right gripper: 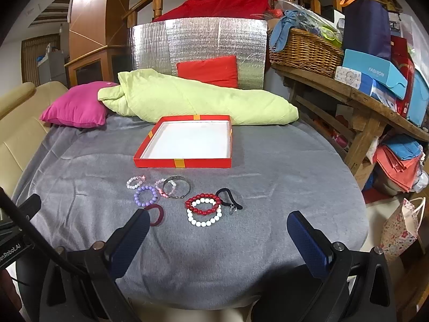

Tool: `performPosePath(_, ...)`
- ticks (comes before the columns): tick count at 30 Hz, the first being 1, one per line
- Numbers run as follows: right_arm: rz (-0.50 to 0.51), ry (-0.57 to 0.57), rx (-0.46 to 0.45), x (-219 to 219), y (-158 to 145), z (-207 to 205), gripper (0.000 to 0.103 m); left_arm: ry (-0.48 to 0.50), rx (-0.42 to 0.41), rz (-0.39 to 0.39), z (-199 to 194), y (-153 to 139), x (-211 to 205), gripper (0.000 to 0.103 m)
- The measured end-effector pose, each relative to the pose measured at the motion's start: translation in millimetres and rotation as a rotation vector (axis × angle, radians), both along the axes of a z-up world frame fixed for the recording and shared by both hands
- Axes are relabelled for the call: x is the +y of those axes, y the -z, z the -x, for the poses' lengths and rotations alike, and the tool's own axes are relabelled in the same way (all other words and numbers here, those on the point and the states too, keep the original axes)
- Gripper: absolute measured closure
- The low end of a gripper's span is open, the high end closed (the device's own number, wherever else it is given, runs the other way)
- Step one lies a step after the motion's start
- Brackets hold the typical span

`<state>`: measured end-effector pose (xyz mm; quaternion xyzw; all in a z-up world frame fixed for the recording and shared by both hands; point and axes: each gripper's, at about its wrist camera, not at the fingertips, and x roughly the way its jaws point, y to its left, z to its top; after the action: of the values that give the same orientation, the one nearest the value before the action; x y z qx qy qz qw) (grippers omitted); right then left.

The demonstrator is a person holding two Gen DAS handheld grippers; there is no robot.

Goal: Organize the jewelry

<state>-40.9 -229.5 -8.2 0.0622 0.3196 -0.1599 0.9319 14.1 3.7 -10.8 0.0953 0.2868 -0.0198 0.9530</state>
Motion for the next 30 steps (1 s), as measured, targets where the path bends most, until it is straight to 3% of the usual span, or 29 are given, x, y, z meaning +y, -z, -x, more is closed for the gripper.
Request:
performPosePath(13, -0.045, -0.017, 0.017, -22.1, 16.4, -24.0, 0.000, 0.027, 0.008, -0.040, -26.9, 11.6, -6.4, 0.000)
performPosePath(15, -0.100, -0.039, 0.028, -38.4, 26.2, -30.0, 0.000, 0.079, 0.077, 0.005, -42.6, 22.0, -6.5, 0.000)
performPosePath(17, -0.162, -0.049, 0.045, -60.6, 41.0, -37.7, 0.000, 0.140, 0.202, 0.041, -64.3, 40.7, -7.0, 0.000)
performPosePath(19, -0.220, -0.049, 0.077, -83.2, 55.9, -48.0, 0.000, 0.160, 0.321, 0.076, -84.3, 64.1, -6.9, 0.000)
performPosePath(21, -0.237, -0.033, 0.116, -101.0, 68.3, -57.3, 0.001, 0.157, 0.382, 0.089, -95.6, 80.5, -8.4, 0.000)
performPosePath(23, -0.263, -0.020, 0.162, -117.2, 80.6, -67.4, 0.015, 0.158, 0.365, 0.072, -111.4, 90.7, -15.8, 0.000)
performPosePath(27, -0.288, -0.056, 0.205, -128.2, 95.6, -93.5, 0.030, 0.162, 0.448, 0.092, -132.4, 101.8, -20.0, 0.002)
performPosePath(30, -0.292, -0.103, 0.237, -126.7, 106.1, -116.9, 0.037, 0.164, 0.462, 0.102, -163.3, 104.3, -20.3, 0.016)
